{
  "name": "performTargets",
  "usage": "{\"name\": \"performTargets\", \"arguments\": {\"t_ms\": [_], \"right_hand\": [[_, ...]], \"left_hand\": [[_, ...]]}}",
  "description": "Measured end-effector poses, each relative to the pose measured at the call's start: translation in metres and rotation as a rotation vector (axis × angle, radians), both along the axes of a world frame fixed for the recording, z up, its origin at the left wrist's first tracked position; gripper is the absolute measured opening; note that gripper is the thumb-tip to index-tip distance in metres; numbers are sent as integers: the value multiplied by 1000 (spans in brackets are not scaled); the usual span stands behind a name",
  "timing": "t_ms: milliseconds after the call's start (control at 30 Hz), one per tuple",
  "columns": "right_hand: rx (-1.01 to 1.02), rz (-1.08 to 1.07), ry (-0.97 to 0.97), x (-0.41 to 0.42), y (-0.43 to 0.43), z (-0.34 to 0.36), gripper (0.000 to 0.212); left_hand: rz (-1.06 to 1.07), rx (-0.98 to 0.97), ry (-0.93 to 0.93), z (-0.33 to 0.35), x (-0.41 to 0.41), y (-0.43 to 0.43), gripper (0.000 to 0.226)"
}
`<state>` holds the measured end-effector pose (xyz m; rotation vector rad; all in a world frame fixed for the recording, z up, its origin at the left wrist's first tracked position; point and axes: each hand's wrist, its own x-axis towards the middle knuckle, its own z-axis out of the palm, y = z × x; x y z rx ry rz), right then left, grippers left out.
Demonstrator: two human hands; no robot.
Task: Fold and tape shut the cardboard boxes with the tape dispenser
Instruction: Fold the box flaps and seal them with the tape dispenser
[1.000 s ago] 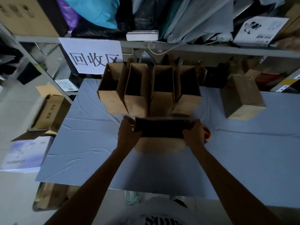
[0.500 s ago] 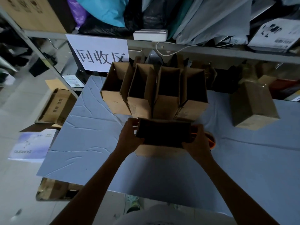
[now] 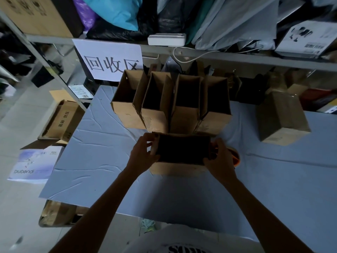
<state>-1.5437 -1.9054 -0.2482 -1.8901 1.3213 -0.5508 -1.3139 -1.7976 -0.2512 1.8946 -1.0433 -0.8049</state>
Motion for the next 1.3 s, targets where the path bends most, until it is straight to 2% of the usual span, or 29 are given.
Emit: {"name": "performTargets", "arguments": {"t_ms": [67,233,367,467,533,600,667,767,833,900,967,1000,1100,1167,1233,1300], "right_hand": [[-28,26,4,-2,0,-2,42],[-86,65,26,-2,-2,-5,40],[-66,71,-2,-6,-2,-8,42],[-4,114,-31,-9,-6,-9,47],[44,199,8,-11,-7,-10,58],[9,282,62,-14,-7,-15,55],[46,239,-6,-17,-8,-21,47],[184,25,-125,-12,-11,-24,39],[166,-36,-101,-8,-11,-26,46],[115,-40,-86,-4,-9,-25,62],[80,39,-143,-1,-8,-24,73],[37,101,-146,-2,-8,-24,72],[-142,196,-32,-5,-7,-26,50],[-111,141,-33,-4,-4,-27,36],[-42,58,-104,-1,-2,-29,37],[-4,-16,-112,5,-3,-28,27]], "left_hand": [[2,-4,-25,-2,-1,0,67],[-15,-26,-30,-4,1,0,64],[-35,-68,-9,-8,3,3,41],[-25,30,-15,-12,1,3,27],[-42,63,45,-12,2,3,19],[-80,58,119,-11,7,5,13],[-115,13,121,-13,14,8,24],[-83,-60,64,-19,14,10,39],[-27,-87,2,-21,9,9,49],[24,-124,89,-20,6,6,67],[32,-142,136,-19,6,5,82],[18,-146,119,-20,6,4,83],[-13,-151,6,-24,6,5,54],[2,-120,-84,-26,5,7,41],[3,-93,-158,-27,6,7,37],[17,-81,-213,-24,7,5,33]]}}
